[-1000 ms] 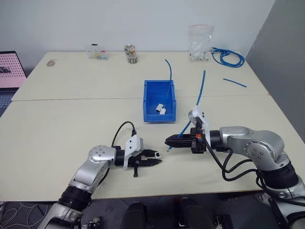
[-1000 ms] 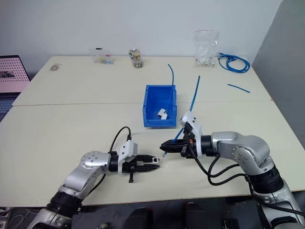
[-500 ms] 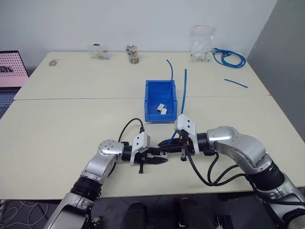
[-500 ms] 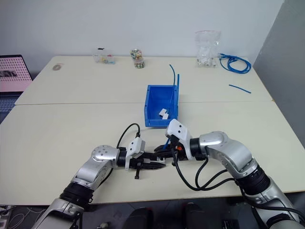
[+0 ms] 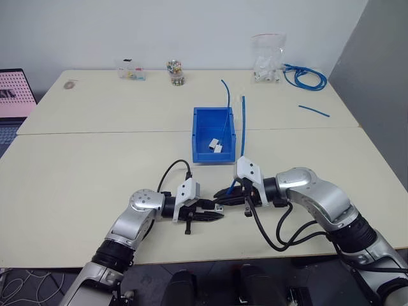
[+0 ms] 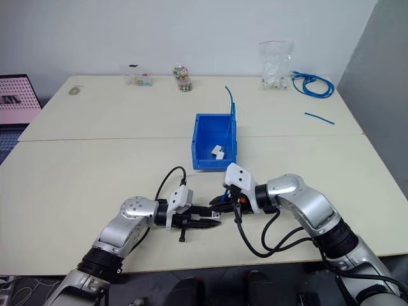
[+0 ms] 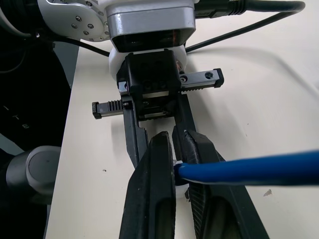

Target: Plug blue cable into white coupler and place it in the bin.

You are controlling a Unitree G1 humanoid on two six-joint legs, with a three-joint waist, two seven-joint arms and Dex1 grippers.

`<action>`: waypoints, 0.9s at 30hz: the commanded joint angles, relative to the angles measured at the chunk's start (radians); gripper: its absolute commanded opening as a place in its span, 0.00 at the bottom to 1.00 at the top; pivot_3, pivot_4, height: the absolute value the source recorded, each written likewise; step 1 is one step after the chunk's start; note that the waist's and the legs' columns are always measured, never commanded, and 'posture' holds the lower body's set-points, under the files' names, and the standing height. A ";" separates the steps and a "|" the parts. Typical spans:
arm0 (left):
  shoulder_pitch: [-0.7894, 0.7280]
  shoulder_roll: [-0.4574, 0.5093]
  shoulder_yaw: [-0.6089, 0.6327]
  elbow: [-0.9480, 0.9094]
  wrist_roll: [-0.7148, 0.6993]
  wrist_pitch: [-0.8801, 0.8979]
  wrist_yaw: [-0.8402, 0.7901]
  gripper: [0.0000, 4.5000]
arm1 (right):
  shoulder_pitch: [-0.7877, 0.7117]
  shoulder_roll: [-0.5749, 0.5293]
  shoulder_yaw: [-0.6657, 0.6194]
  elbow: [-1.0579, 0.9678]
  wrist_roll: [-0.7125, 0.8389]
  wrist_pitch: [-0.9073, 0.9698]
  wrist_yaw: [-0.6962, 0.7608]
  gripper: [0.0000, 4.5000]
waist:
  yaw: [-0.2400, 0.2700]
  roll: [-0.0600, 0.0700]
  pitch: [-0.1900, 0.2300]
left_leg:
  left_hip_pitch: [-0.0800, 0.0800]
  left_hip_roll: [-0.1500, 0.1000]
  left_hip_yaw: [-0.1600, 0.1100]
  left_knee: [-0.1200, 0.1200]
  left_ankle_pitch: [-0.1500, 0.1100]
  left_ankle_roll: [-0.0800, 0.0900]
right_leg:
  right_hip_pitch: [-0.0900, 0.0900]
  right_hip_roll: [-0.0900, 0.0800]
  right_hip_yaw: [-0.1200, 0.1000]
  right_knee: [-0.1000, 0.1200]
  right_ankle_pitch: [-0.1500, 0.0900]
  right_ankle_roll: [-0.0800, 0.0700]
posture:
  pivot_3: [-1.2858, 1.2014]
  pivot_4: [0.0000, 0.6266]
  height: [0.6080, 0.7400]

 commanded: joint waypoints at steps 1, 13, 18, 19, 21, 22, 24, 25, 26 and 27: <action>0.010 0.005 0.000 -0.013 0.006 0.004 -0.003 0.18 | -0.010 -0.003 0.009 -0.001 -0.039 -0.031 0.022 0.02 | 0.000 0.000 0.000 | 0.000 0.000 0.000 0.000 0.000 0.000 | 0.000 0.000 0.000 0.000 0.000 0.000 | 0.52 0.24 1.00; 0.007 -0.005 0.000 -0.009 0.013 -0.006 0.004 0.18 | -0.011 0.017 0.089 0.032 -0.157 -0.139 0.085 0.02 | 0.000 0.000 -0.001 | 0.002 0.000 0.000 0.000 0.000 0.000 | 0.001 0.000 0.000 0.001 0.000 0.000 | 0.52 0.24 1.00; 0.015 -0.009 -0.001 -0.017 0.015 -0.009 0.011 0.18 | -0.014 0.023 0.119 0.074 -0.187 -0.166 0.132 0.02 | 0.000 0.000 -0.001 | 0.002 0.000 0.000 0.000 0.000 0.000 | 0.001 0.000 0.000 0.001 0.000 0.000 | 0.52 0.24 1.00; 0.016 -0.010 -0.001 -0.019 0.016 -0.009 0.012 0.18 | -0.013 0.023 0.120 0.082 -0.193 -0.174 0.139 0.02 | 0.000 0.000 -0.002 | 0.002 0.000 0.000 0.000 0.000 0.000 | 0.001 0.000 0.000 0.001 0.000 0.000 | 0.52 0.24 1.00; 0.027 -0.007 0.001 -0.026 0.019 -0.014 0.020 0.18 | -0.016 0.025 0.124 0.106 -0.200 -0.181 0.154 0.02 | 0.000 0.000 -0.004 | 0.002 0.000 0.000 0.000 0.000 0.000 | 0.002 0.000 0.000 0.001 0.000 0.000 | 0.52 0.24 1.00; 0.030 -0.006 0.001 -0.027 0.021 -0.016 0.023 0.18 | -0.017 0.027 0.124 0.116 -0.203 -0.186 0.161 0.02 | 0.000 0.000 -0.004 | 0.003 0.000 0.000 0.000 0.000 0.000 | 0.002 0.000 0.000 0.001 0.000 0.000 | 0.52 0.24 1.00; 0.034 -0.004 0.001 -0.031 0.021 -0.016 0.028 0.18 | -0.016 0.031 0.124 0.131 -0.204 -0.183 0.174 0.02 | 0.000 0.000 -0.005 | 0.004 0.000 0.000 0.000 0.000 0.000 | 0.003 0.000 0.000 0.001 0.000 0.000 | 0.52 0.24 1.00; 0.037 -0.002 0.003 -0.033 0.022 -0.016 0.035 0.18 | -0.011 0.035 0.122 0.143 -0.199 -0.173 0.179 0.02 | 0.000 0.000 -0.005 | 0.005 0.000 0.000 0.000 0.000 0.000 | 0.004 0.000 0.000 0.001 0.000 0.000 | 0.52 0.24 1.00; 0.037 -0.001 0.004 -0.035 0.025 -0.015 0.042 0.18 | -0.005 0.040 0.117 0.155 -0.187 -0.155 0.185 0.02 | 0.000 0.000 -0.005 | 0.007 0.000 0.000 0.000 0.000 0.000 | 0.006 0.000 0.000 0.001 0.000 0.000 | 0.52 0.24 1.00; 0.038 0.000 0.006 -0.037 0.027 -0.014 0.047 0.18 | 0.004 0.045 0.109 0.169 -0.169 -0.129 0.191 0.02 | 0.000 0.000 -0.005 | 0.009 0.000 0.000 0.000 0.000 0.000 | 0.008 0.000 0.000 0.000 0.000 -0.001 | 0.52 0.24 1.00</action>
